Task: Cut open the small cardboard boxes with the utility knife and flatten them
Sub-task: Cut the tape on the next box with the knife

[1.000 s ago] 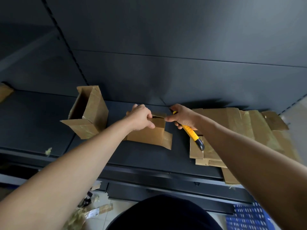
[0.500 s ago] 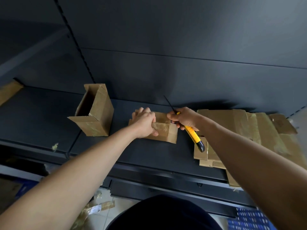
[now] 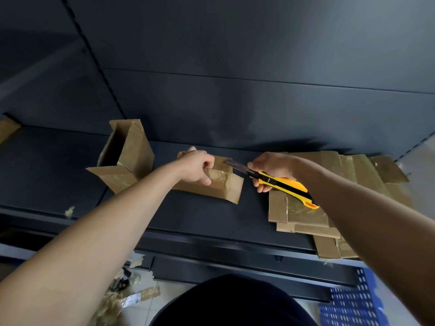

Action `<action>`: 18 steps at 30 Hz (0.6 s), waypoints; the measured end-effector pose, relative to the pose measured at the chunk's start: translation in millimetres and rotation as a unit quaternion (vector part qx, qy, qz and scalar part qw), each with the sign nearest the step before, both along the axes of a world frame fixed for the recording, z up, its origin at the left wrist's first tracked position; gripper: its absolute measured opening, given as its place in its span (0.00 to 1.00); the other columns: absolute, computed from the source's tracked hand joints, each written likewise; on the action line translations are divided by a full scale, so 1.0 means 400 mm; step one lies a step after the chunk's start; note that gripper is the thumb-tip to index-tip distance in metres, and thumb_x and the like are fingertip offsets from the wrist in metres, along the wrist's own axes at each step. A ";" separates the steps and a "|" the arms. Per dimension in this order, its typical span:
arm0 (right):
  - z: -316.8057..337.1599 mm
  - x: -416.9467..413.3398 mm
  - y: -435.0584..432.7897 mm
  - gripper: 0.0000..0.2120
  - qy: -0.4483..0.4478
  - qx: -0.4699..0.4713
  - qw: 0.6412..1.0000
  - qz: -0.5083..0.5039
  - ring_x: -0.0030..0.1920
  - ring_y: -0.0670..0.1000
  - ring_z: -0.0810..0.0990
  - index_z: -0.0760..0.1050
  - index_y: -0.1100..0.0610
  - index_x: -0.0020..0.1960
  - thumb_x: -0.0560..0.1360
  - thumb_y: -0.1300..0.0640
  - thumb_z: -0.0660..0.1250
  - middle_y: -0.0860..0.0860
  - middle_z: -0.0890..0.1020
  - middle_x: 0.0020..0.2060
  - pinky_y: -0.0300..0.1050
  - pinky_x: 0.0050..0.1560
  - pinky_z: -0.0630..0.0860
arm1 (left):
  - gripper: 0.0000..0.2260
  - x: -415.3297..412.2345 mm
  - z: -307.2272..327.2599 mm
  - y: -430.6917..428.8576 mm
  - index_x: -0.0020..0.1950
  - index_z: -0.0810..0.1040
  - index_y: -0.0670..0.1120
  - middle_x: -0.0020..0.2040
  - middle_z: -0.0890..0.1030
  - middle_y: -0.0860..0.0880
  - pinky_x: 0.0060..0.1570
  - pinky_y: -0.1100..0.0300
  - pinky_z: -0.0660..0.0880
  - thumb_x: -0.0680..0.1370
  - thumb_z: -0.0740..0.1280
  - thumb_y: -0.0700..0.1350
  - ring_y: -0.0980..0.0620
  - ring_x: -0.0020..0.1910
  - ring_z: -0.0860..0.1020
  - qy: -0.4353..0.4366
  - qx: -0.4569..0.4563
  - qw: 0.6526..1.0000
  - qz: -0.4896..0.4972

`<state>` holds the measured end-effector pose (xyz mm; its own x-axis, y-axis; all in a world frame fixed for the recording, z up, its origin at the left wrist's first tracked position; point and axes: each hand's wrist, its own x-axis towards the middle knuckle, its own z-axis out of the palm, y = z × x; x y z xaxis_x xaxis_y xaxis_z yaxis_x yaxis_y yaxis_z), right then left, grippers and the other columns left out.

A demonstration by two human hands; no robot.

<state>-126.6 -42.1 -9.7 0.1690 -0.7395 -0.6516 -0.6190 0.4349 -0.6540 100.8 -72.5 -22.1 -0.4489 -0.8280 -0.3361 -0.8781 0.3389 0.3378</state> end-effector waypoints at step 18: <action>0.001 0.060 -0.043 0.12 0.310 -0.249 0.853 0.339 0.49 0.48 0.72 0.76 0.47 0.54 0.81 0.58 0.56 0.43 0.76 0.45 0.41 0.48 0.61 | 0.13 0.028 -0.010 -0.010 0.37 0.71 0.56 0.51 0.70 0.51 0.49 0.57 0.67 0.70 0.75 0.46 0.49 0.51 0.71 0.038 0.021 0.999 0.013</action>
<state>-102.7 -59.4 -9.1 0.4052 -0.8200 -0.4042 -0.9114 -0.3968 -0.1086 112.2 -76.7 -26.2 -0.4534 -0.8256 -0.3360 -0.8577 0.3015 0.4165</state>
